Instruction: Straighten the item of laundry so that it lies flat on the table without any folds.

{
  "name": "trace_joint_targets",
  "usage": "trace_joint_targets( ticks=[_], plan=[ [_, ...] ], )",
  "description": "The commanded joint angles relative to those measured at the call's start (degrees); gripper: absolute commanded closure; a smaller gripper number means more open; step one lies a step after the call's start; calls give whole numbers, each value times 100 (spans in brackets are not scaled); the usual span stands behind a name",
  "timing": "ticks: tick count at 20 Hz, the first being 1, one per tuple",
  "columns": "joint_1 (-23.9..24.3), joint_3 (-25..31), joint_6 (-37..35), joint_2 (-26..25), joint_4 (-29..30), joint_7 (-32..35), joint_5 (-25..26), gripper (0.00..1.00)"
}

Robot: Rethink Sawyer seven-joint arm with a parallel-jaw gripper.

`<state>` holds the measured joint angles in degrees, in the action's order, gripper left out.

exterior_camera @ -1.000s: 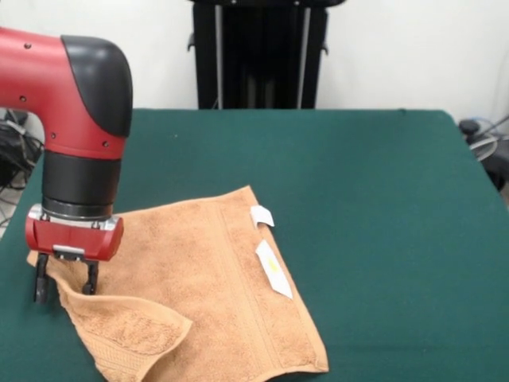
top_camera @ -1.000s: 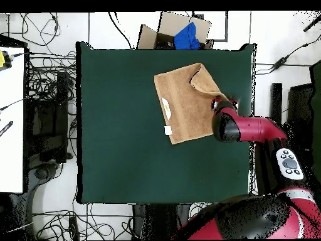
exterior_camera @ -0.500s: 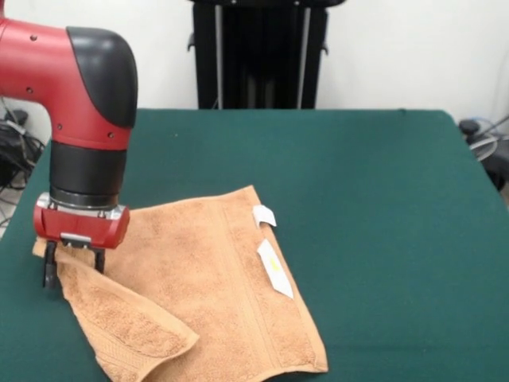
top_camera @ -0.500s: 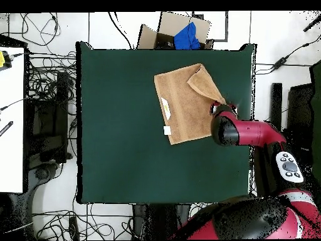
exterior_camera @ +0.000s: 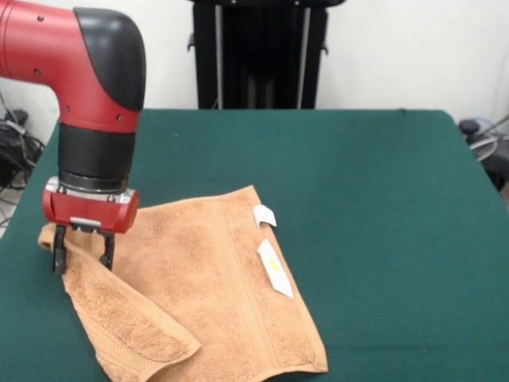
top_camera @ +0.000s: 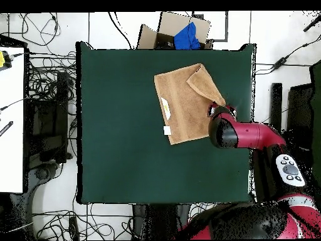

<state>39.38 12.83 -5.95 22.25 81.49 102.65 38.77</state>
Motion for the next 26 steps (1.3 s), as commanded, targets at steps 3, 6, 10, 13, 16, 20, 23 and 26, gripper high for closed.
trace_joint_targets(
  ticks=[3,6,10,13,16,20,23,26],
  plan=[
    [-263,-185,-614,194,595,599,-293,0],
    [-302,-210,-648,257,622,572,-330,0],
    [-339,-254,-590,156,477,516,-342,0],
    [-335,-262,-517,82,379,476,-326,0],
    [-309,-249,-371,26,282,414,-251,100],
    [-300,-318,-299,-2,233,414,-196,100],
    [-273,-333,-287,-11,208,381,-167,100],
    [-282,-341,-384,-42,140,351,-193,100]
  ],
)
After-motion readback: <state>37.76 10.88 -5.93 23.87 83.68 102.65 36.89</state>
